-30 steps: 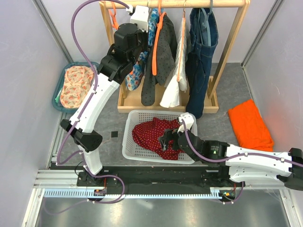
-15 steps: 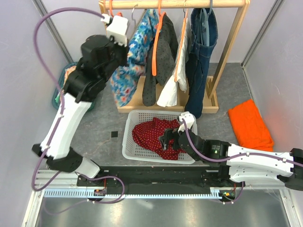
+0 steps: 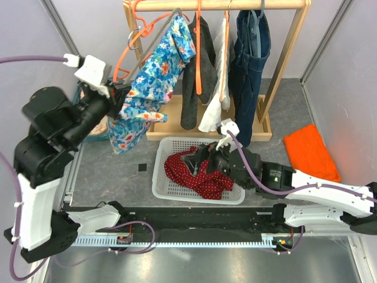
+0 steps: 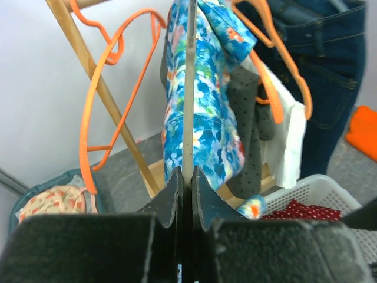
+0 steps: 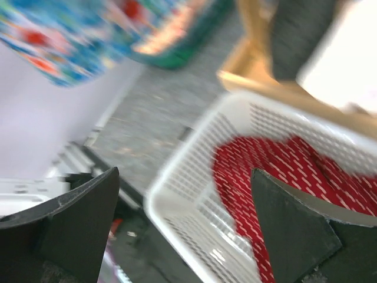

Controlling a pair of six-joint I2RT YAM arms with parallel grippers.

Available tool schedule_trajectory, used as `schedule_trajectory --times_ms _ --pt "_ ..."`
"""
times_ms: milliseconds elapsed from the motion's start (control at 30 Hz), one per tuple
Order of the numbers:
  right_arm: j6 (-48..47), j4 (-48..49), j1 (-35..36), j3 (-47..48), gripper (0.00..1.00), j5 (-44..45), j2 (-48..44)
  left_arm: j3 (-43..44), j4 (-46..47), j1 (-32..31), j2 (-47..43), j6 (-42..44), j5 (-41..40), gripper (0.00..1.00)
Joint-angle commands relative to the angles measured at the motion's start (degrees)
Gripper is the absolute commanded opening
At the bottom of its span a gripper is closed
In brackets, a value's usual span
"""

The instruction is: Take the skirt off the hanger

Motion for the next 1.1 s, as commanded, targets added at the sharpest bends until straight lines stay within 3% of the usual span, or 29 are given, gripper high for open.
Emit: schedule_trajectory --times_ms 0,267,700,867,933,967,1033,1067 --pt "-9.04 7.1 2.23 10.98 0.98 -6.75 5.12 3.31 0.41 -0.13 -3.05 0.3 5.59 0.02" --pt "-29.27 -1.24 10.5 35.24 0.98 3.51 21.53 2.0 -5.91 -0.13 -6.3 -0.85 8.58 0.02" --pt "-37.1 -4.41 11.91 42.21 0.98 9.67 33.51 1.29 -8.73 -0.13 -7.54 -2.6 10.42 0.02" --pt "-40.86 -1.0 11.91 44.07 0.97 15.91 36.86 -0.03 -8.91 -0.13 -7.45 -3.66 11.74 0.02" --pt "-42.45 0.76 11.82 43.37 0.86 19.07 36.51 -0.55 -9.08 -0.13 -7.71 -3.58 11.57 0.02" --pt "-43.5 2.25 11.82 43.1 0.72 19.87 36.16 -0.82 -9.08 -0.13 -7.71 -3.57 11.57 0.02" --pt "-44.56 3.23 11.91 42.49 0.54 22.5 34.15 -1.78 -9.17 -0.13 -8.24 -3.49 11.48 0.02" --pt "-45.44 4.1 12.26 41.61 0.32 23.12 33.09 -2.14 -9.17 -0.13 -8.24 -3.57 11.39 0.02"
